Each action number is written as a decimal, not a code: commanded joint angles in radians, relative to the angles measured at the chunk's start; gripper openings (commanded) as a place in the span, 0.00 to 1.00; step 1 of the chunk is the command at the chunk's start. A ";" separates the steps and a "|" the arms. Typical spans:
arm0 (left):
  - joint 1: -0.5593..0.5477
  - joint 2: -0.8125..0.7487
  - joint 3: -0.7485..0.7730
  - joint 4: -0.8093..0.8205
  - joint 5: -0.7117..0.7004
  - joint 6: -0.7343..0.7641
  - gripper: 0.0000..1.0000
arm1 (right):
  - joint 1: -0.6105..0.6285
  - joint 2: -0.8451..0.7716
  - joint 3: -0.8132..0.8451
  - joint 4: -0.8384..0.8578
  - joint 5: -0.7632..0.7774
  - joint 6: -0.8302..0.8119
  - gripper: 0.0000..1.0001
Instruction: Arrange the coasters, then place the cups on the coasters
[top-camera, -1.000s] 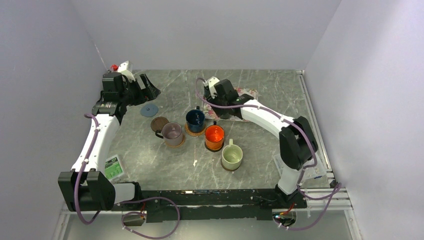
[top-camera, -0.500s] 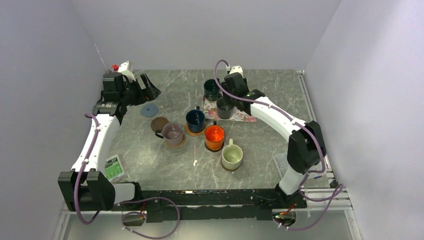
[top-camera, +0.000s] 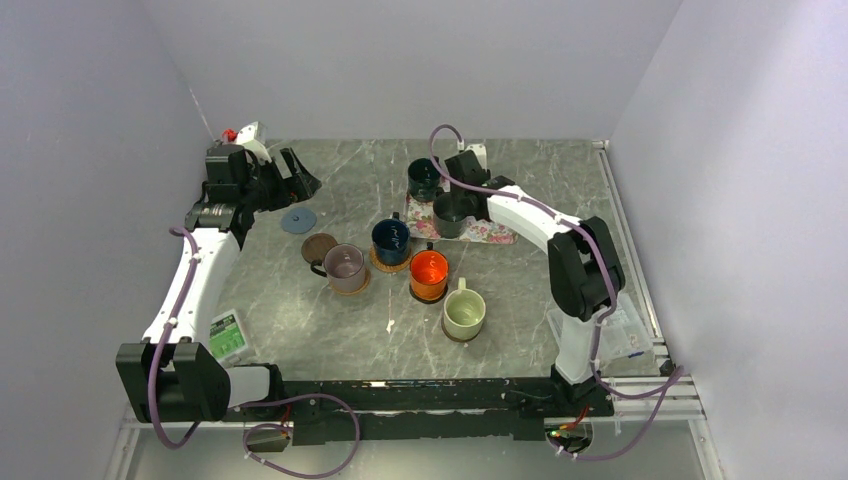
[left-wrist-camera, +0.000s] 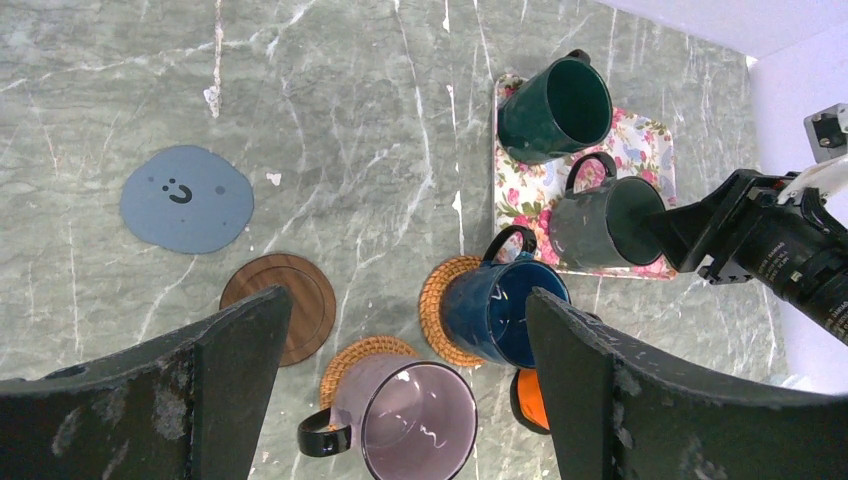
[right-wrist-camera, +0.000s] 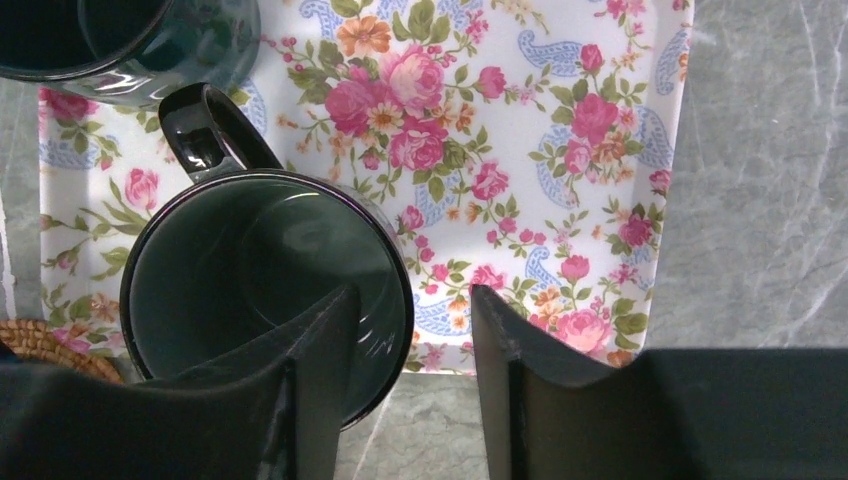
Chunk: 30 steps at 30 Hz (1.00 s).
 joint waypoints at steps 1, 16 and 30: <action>-0.004 -0.015 0.024 0.008 -0.005 0.023 0.94 | -0.002 0.019 0.056 0.000 -0.007 0.022 0.43; -0.005 -0.012 0.026 0.007 -0.002 0.025 0.94 | -0.056 0.029 0.064 0.068 -0.097 -0.116 0.03; -0.004 -0.010 0.026 0.007 0.001 0.025 0.94 | -0.086 0.065 0.060 0.163 -0.356 -0.524 0.00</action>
